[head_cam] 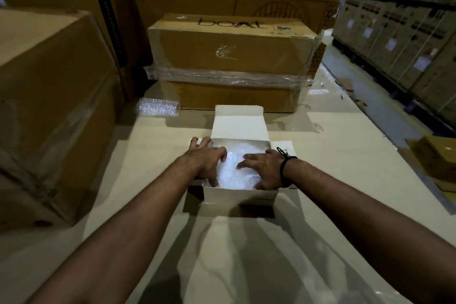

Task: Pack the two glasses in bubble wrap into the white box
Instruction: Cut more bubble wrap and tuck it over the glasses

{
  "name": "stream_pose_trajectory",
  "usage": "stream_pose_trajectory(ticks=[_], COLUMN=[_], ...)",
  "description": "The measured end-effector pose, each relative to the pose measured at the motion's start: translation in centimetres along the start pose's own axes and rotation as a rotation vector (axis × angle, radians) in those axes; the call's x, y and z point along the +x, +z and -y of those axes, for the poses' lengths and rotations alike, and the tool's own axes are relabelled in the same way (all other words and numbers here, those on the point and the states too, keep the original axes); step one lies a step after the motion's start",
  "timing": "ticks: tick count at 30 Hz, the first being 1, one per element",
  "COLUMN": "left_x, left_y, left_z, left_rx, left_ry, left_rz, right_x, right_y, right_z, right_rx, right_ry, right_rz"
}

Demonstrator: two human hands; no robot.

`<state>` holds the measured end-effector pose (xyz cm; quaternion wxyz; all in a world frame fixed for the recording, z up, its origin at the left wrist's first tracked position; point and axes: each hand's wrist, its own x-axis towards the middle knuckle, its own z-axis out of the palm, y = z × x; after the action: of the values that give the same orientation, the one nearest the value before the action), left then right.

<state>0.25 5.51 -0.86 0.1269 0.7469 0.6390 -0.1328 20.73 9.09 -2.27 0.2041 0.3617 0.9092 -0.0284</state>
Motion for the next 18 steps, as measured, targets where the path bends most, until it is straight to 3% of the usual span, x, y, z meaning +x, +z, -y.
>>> stream_pose_trajectory(ticks=[5,9,14,18], left_x=[0.4,0.0,0.6,1.2], left_y=[-0.2,-1.3,-1.0,-0.1], left_z=[-0.2,0.6,0.5,-0.7], left_rx=[-0.001,0.001,0.241,0.346], left_ry=[-0.053,-0.014,0.006,-0.012], left_rz=[0.06,0.053,0.075,0.035], right_x=[-0.3,-1.5,-0.9,0.4], right_y=[0.2,-1.3,-0.3,0.9], right_z=[-0.2,-1.7,-2.8,-1.9], right_rx=[0.013,0.048,-0.138,-0.19], right_ry=[-0.013,0.076,0.19,0.21], right_rz=[0.015,-0.074,0.098,0.115])
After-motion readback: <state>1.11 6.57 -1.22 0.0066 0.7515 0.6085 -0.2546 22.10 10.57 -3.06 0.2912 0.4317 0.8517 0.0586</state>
